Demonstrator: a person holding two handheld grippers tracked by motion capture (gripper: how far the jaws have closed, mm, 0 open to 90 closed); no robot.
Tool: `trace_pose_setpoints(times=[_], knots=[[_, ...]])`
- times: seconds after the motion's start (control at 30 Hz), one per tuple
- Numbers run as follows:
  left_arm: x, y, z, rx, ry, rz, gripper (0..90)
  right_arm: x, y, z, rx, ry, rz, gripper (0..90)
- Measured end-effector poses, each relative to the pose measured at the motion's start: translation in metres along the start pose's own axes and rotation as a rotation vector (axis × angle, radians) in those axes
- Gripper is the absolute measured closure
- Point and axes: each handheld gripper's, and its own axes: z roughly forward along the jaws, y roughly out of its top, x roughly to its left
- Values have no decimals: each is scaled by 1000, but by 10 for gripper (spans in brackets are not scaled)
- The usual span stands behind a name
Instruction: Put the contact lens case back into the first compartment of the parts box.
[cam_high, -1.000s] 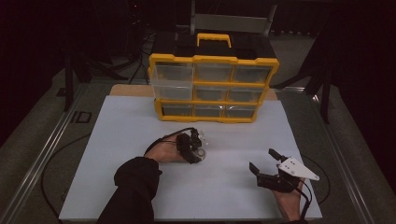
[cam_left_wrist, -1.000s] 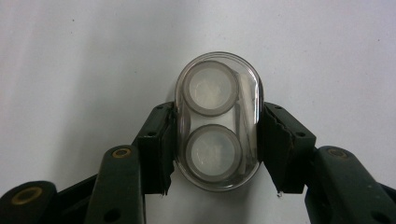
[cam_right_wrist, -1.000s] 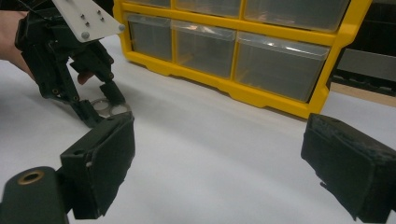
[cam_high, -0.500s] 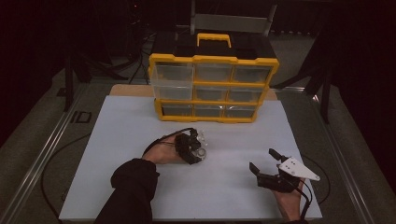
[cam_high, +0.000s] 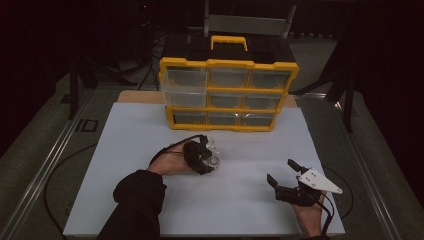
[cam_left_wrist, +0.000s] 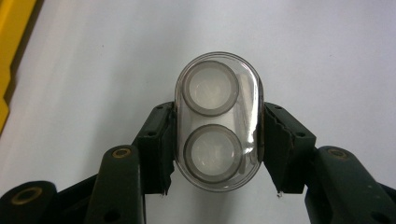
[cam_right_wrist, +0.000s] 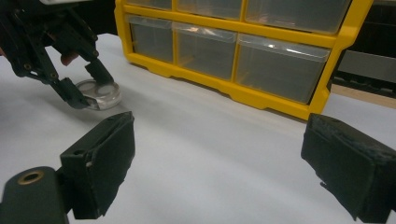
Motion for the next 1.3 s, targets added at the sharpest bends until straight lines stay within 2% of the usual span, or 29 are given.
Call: trace_pose_setpoints(times=[0.37,0.7,0.73,0.97,1.1,1.3], knots=[[-1,-1,-15,-36,17,-6,497,0,0,0,1,-1,-2,98],[-2,1,-27,-60,26,7,497,1,0,1,1,3,-3,98],[-4,1,-29,-74,24,4,497,1,0,1,1,3,-3,98],[-5,4,-36,-86,24,18,497,0,0,1,3,2,-2,98],[-4,4,-40,-102,4,13,497,0,0,1,3,2,-2,98],[-3,4,-44,-100,-1,18,497,0,0,1,1,1,-2,98]])
